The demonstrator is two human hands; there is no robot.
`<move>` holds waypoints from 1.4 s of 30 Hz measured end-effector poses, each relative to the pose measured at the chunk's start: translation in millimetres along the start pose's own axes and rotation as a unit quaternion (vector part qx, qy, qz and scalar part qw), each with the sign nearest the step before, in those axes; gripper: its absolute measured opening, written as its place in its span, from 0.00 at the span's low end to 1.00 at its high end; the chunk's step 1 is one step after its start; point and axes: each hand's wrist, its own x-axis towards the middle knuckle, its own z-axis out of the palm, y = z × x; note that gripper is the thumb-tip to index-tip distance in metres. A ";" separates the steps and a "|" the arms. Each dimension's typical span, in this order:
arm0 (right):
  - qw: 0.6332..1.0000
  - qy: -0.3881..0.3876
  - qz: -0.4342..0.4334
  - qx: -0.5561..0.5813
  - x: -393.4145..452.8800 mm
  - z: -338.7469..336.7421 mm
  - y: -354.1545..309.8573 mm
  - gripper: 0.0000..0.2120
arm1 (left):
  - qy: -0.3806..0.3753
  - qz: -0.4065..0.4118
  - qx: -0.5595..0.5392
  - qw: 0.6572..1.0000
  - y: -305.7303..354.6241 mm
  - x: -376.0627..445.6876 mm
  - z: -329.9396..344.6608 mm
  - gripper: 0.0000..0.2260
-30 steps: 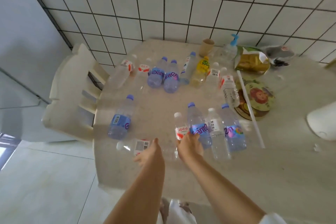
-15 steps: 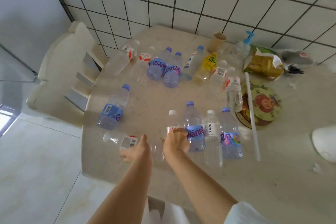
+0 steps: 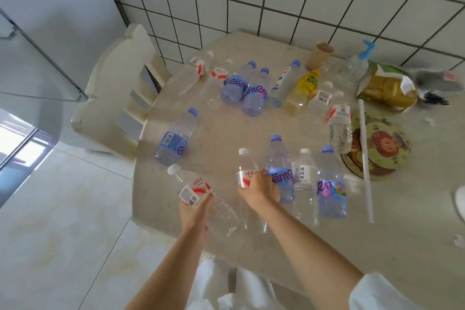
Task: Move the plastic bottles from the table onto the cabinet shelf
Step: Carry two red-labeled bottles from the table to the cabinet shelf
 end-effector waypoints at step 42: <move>0.606 0.279 0.246 0.704 -301.7 32.9 135.5 0.09 | -0.679 -0.025 0.476 0.558 -25.8 -147.1 28.1 0.26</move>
